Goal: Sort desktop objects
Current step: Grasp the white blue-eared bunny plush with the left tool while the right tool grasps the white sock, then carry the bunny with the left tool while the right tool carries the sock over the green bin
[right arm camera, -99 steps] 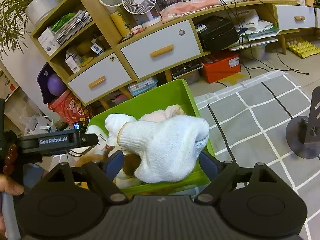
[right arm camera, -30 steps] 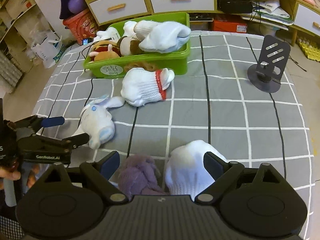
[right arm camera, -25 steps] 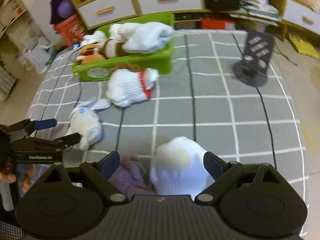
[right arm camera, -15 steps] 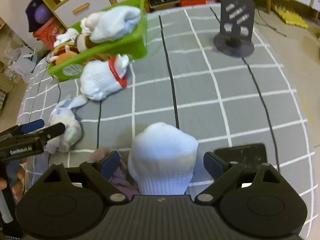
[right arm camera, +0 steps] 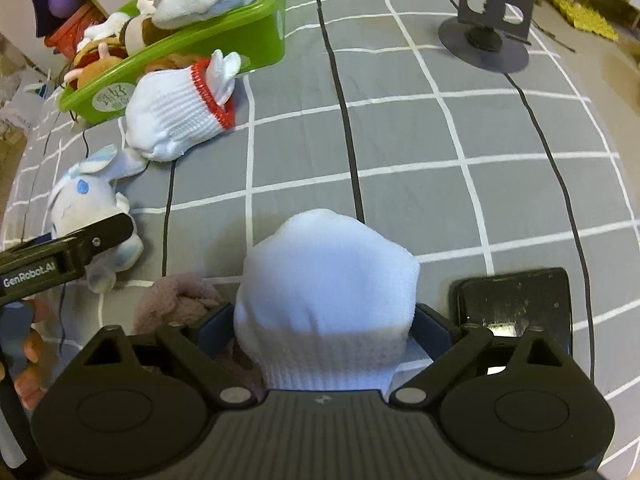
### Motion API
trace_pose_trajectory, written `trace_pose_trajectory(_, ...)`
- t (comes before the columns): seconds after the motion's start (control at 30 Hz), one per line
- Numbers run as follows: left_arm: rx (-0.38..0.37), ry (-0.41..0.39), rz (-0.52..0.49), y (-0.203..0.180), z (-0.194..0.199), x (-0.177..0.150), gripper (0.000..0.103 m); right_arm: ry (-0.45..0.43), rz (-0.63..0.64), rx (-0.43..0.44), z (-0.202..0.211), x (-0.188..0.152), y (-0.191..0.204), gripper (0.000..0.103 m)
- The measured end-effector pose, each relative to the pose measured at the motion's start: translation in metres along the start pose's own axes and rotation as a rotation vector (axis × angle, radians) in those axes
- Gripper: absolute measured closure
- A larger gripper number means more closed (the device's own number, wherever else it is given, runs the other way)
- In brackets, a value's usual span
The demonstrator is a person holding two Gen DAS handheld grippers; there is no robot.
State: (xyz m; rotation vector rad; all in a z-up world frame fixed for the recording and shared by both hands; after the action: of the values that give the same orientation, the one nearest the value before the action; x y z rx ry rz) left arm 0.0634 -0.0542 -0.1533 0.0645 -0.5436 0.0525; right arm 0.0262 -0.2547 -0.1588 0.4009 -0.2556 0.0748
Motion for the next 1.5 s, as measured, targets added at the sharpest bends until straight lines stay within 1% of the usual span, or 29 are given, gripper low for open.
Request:
trace_pose_trajectory(0.1,0.029,-0.013,-0.021,-0.005,-0.001,-0.001,0.001,-0.003,0.008,-0.005,-0.001,0.001,0.0,0.008)
trace_pose_trajectory(0.2,0.055,-0.016,-0.019,-0.007,-0.003,-0.001,0.0,-0.012,0.004,-0.002,0.0,0.002,-0.001,0.01)
trace_pose_trajectory(0.27,0.074,-0.015,-0.021,-0.008,-0.004,-0.001,0.0,-0.022,0.009,-0.011,0.002,0.002,-0.003,0.014)
trace_pose_trajectory(0.33,0.085,-0.012,-0.023,-0.009,-0.004,-0.001,0.0,-0.034,0.011,0.003,0.005,0.004,-0.002,0.021)
trace_pose_trajectory(0.43,0.081,-0.008,0.017,-0.006,-0.002,-0.001,0.001,-0.035,0.003,0.01,0.006,0.004,-0.003,0.022)
trace_pose_trajectory(0.5,0.076,-0.005,0.038,-0.004,-0.001,0.0,0.003,-0.032,0.0,0.015,0.007,0.004,-0.002,0.023)
trace_pose_trajectory(0.53,0.074,-0.006,0.043,-0.003,0.0,0.0,0.006,-0.033,-0.005,0.018,0.007,0.005,-0.002,0.023)
trace_pose_trajectory(0.6,0.069,-0.014,0.04,-0.003,0.003,0.002,0.016,-0.04,-0.015,0.02,0.008,0.007,-0.003,0.023)
trace_pose_trajectory(0.67,0.058,-0.021,0.037,-0.004,0.006,0.003,0.033,-0.049,-0.021,0.022,0.011,0.009,-0.003,0.023)
trace_pose_trajectory(0.7,0.059,-0.024,0.039,-0.004,0.007,0.004,0.036,-0.054,-0.026,0.024,0.012,0.01,-0.004,0.023)
trace_pose_trajectory(0.77,0.053,-0.029,0.043,-0.004,0.009,0.005,0.049,-0.065,-0.035,0.03,0.015,0.013,-0.004,0.023)
trace_pose_trajectory(0.87,0.028,-0.016,0.043,-0.006,0.01,0.006,0.055,-0.082,-0.052,0.034,0.02,0.017,-0.005,0.023)
trace_pose_trajectory(1.1,0.017,-0.055,0.011,-0.009,0.023,0.013,0.056,-0.128,-0.079,0.038,0.031,0.029,-0.006,0.023)
trace_pose_trajectory(1.5,-0.021,-0.072,0.029,-0.002,0.04,0.025,0.056,-0.194,-0.13,0.073,0.046,0.049,0.002,0.023)
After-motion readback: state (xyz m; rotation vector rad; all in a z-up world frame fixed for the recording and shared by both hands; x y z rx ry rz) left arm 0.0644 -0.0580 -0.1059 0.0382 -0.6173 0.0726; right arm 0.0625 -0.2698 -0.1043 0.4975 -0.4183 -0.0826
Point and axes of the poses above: each gripper's, at about its wrist camera, not at the fingertips, and z roughly against the way its jaws point, y to its left, x to its top, the point moved 9 cm from there along -z, roughly the way its jaws point, and after that the axes turned 14 degrees about x, right-handed, at the moved point
